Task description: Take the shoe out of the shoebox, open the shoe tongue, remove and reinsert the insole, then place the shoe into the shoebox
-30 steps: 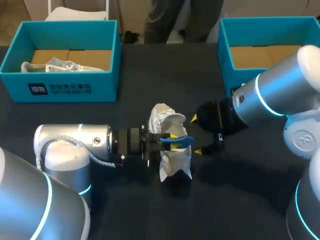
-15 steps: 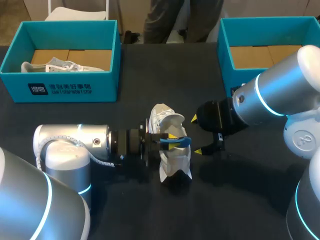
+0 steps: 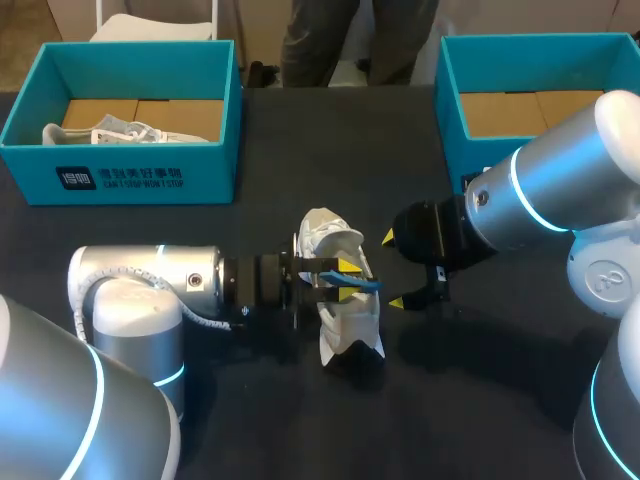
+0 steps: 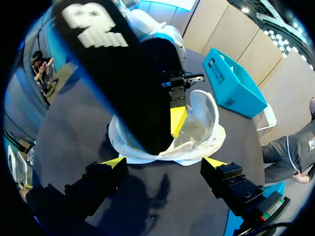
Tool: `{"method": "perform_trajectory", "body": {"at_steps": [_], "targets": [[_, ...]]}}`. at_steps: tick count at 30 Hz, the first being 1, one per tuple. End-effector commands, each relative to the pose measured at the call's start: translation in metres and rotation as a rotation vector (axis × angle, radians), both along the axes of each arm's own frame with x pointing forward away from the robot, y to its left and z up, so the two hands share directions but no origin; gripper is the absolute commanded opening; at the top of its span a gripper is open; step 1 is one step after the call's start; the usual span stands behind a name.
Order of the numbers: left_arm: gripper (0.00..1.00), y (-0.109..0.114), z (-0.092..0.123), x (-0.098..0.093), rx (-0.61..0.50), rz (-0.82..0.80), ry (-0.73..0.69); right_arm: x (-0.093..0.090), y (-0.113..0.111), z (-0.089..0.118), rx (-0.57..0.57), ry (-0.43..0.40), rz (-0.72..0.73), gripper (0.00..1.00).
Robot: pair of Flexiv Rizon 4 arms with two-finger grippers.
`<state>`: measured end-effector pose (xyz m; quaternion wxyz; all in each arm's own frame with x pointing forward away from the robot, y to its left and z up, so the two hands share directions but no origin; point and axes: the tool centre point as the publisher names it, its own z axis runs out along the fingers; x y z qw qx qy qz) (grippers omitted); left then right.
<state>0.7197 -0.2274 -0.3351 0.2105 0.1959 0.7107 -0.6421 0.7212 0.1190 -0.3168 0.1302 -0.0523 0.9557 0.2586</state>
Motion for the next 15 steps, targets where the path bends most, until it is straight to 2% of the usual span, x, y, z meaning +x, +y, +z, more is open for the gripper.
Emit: {"method": "perform_trajectory", "body": {"at_steps": [1,3,9,11,13,15], "targets": [[0.29,0.0054,0.0064,-0.0046,0.002,0.003,-0.001,-0.0002,0.0016,-0.0018,-0.001,-0.002,-0.002,1.0],[0.31,0.0072,0.0085,-0.0059,0.005,0.002,0.001,-0.0002,0.0016,-0.0018,-0.001,-0.002,-0.002,1.0],[0.26,0.0095,0.0062,-0.0065,0.032,0.007,0.034,-0.0002,0.0016,-0.0018,-0.001,-0.002,-0.002,1.0],[0.18,0.0094,0.0039,-0.0053,0.039,0.015,0.053,-0.0002,0.0016,-0.0018,-0.001,-0.002,-0.002,1.0],[0.02,0.0094,0.0027,-0.0045,0.038,0.022,0.066,-0.0002,0.0016,-0.0018,-0.001,-0.002,-0.002,1.0],[0.0,0.0094,0.0017,-0.0041,0.041,0.023,0.06,-0.0002,0.0016,-0.0018,-0.001,-0.002,-0.002,1.0]]}}
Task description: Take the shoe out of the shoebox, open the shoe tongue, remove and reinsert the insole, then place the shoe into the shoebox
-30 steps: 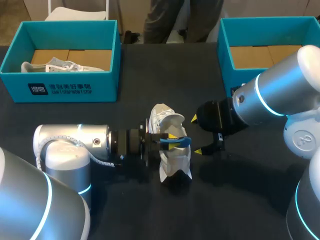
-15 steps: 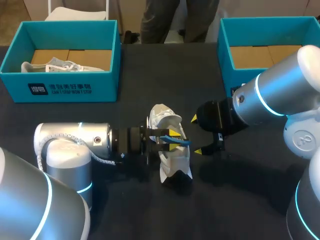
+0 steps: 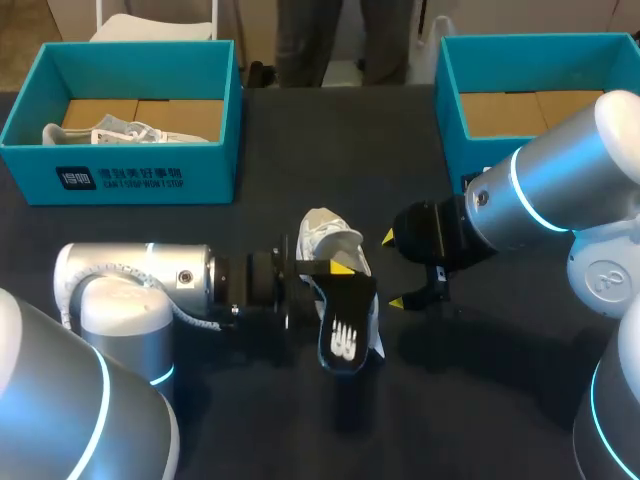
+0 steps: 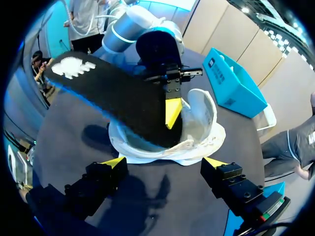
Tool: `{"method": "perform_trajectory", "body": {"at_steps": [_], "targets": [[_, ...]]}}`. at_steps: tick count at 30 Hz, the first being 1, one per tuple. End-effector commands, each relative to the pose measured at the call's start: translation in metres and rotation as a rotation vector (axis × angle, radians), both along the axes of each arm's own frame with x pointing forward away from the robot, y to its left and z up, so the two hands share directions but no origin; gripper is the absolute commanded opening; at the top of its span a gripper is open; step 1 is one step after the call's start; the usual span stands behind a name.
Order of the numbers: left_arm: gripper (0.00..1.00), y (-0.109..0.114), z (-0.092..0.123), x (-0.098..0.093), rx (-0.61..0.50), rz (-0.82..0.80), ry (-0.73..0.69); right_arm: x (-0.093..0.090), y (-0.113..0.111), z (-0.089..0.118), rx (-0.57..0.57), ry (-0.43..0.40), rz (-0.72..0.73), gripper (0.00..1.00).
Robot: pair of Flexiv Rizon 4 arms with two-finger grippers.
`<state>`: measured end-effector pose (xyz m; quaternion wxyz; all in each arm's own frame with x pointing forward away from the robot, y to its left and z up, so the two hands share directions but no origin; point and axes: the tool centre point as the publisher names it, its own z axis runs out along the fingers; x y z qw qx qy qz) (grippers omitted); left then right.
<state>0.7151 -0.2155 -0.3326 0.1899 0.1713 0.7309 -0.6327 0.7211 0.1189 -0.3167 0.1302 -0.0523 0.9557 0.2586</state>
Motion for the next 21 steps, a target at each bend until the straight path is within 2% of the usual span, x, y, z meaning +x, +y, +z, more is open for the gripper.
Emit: {"method": "perform_trajectory", "body": {"at_steps": [1,10,21], "targets": [[0.0,-0.002,-0.001,0.001,0.007,0.002,-0.004,0.0,0.002,-0.002,-0.001,-0.002,-0.002,1.0],[0.0,-0.009,-0.005,0.002,0.007,0.005,0.025,0.0,0.002,-0.002,-0.001,-0.002,-0.002,1.0],[0.0,-0.013,-0.026,0.012,0.031,0.037,0.026,0.0,0.002,-0.002,-0.001,-0.002,-0.002,1.0]]}}
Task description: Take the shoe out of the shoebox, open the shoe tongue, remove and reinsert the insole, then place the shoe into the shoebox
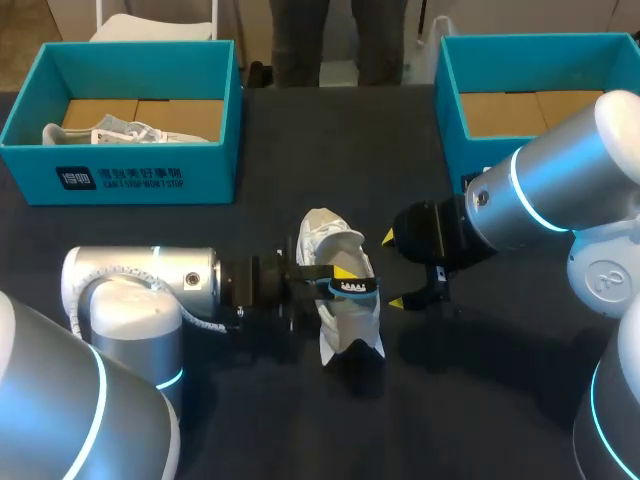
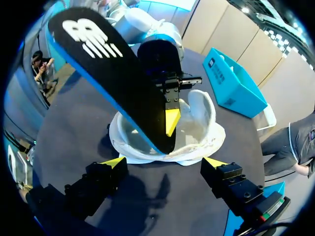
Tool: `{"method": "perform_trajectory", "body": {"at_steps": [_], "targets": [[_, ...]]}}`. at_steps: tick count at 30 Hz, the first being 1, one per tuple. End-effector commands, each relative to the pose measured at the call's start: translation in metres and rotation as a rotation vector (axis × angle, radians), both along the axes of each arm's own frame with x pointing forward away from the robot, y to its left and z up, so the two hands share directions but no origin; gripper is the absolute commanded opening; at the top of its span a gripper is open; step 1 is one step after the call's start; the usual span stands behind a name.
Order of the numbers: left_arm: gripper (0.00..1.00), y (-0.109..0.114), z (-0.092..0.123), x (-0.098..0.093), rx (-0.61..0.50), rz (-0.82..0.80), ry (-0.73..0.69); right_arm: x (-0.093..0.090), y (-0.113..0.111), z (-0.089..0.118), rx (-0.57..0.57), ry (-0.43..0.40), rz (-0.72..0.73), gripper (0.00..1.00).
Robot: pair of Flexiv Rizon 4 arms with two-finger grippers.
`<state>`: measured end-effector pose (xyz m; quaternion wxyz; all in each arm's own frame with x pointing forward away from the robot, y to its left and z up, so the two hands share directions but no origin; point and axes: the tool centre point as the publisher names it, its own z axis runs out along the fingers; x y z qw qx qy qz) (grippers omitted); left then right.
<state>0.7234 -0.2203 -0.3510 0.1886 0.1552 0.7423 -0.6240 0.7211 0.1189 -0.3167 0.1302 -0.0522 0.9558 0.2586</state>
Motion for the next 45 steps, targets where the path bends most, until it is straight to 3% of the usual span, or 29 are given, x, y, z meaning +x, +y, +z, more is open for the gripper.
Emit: {"method": "perform_trajectory", "body": {"at_steps": [1,4,6,8,18,26,28,29,30,31,45], "targets": [[0.0,-0.008,-0.008,0.004,0.013,0.009,0.005,0.0,0.002,-0.002,-0.001,-0.002,-0.002,1.0],[0.0,-0.008,-0.009,0.004,0.019,0.01,0.004,0.0,0.002,-0.002,-0.001,-0.002,-0.002,1.0],[0.29,-0.007,-0.004,0.001,0.017,0.005,0.003,0.0,0.002,-0.002,-0.001,-0.002,-0.002,1.0],[0.38,-0.007,0.002,-0.001,0.005,-0.002,-0.002,0.0,0.002,-0.002,-0.001,-0.002,-0.002,1.0],[0.35,-0.004,0.021,-0.009,-0.006,-0.02,-0.002,0.0,0.002,-0.002,-0.001,-0.002,-0.002,1.0],[0.32,0.003,0.03,-0.016,0.045,0.005,0.0,0.0,0.002,-0.002,-0.001,-0.002,-0.002,1.0],[0.28,0.004,0.031,-0.018,0.059,0.011,-0.005,0.0,0.002,-0.002,-0.001,-0.002,-0.002,1.0],[0.22,0.004,0.031,-0.018,0.074,0.021,-0.01,0.0,0.002,-0.002,-0.001,-0.002,-0.002,1.0],[0.06,0.004,0.03,-0.019,0.076,0.018,-0.006,0.0,0.002,-0.002,-0.001,-0.002,-0.002,1.0],[0.0,0.004,0.029,-0.019,0.079,0.019,-0.009,0.0,0.002,-0.002,-0.001,-0.002,-0.002,1.0],[0.0,-0.002,0.003,-0.011,0.112,0.021,-0.015,0.0,0.002,-0.002,-0.001,-0.002,-0.002,1.0]]}}
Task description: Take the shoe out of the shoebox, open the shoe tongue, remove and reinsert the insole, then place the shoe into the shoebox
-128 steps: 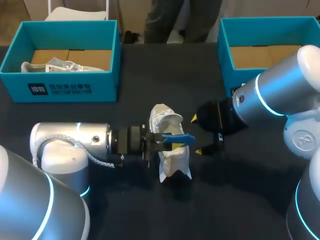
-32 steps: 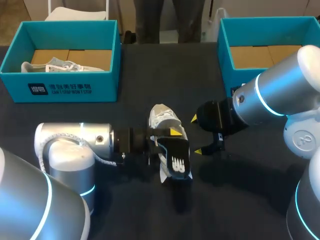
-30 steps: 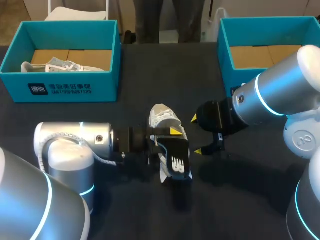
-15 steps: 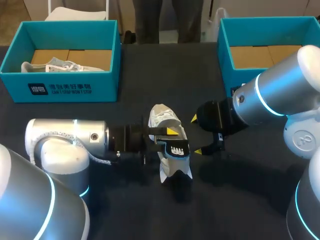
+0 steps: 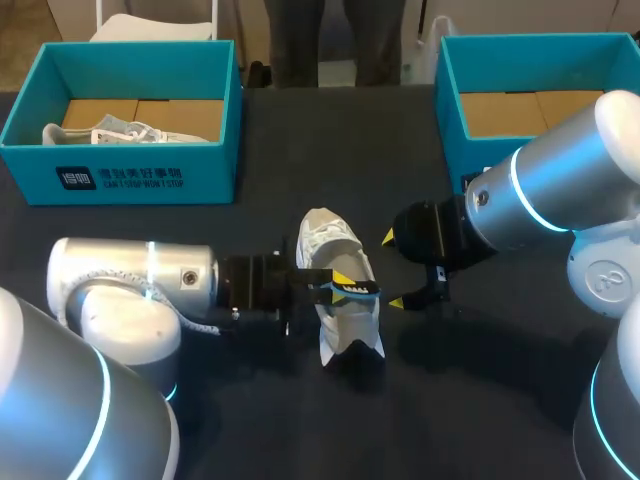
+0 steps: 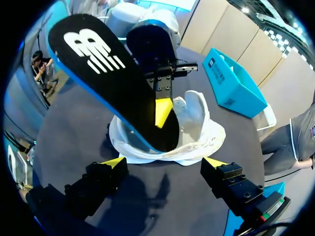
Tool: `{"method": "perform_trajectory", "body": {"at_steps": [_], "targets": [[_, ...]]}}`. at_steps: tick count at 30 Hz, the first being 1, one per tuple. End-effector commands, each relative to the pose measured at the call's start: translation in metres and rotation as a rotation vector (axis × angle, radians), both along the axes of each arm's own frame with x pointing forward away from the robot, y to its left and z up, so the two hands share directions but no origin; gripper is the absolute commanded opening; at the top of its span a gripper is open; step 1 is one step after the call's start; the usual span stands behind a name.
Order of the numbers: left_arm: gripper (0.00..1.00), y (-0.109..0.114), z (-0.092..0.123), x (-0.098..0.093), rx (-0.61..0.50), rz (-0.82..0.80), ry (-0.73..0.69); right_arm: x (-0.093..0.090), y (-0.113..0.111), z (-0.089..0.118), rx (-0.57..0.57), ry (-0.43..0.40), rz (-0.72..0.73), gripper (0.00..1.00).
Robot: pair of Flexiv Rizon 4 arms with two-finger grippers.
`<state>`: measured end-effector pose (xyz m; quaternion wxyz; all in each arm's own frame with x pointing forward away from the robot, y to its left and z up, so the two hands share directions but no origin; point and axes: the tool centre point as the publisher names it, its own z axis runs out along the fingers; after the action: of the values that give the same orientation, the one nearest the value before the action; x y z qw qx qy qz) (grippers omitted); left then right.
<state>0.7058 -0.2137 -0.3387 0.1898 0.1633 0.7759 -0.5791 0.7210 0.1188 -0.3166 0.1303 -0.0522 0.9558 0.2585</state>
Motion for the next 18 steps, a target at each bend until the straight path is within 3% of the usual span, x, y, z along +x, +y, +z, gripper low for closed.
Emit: {"method": "perform_trajectory", "body": {"at_steps": [1,12,14,16,18], "targets": [[0.0,-0.009,-0.011,0.008,0.001,0.005,-0.004,0.0,0.002,-0.002,0.0,-0.002,-0.002,1.0],[0.0,-0.008,-0.02,0.017,0.034,0.033,-0.01,0.0,0.002,-0.002,0.0,-0.002,-0.002,1.0],[0.3,-0.007,-0.015,0.015,0.035,0.033,-0.011,0.0,0.002,-0.002,0.0,-0.002,-0.002,1.0],[0.37,-0.007,-0.008,0.012,0.03,0.025,-0.016,0.0,0.002,-0.002,0.0,-0.002,-0.002,1.0],[0.36,-0.007,-0.003,0.009,0.025,0.02,-0.021,0.0,0.002,-0.002,0.0,-0.002,-0.002,1.0]]}}
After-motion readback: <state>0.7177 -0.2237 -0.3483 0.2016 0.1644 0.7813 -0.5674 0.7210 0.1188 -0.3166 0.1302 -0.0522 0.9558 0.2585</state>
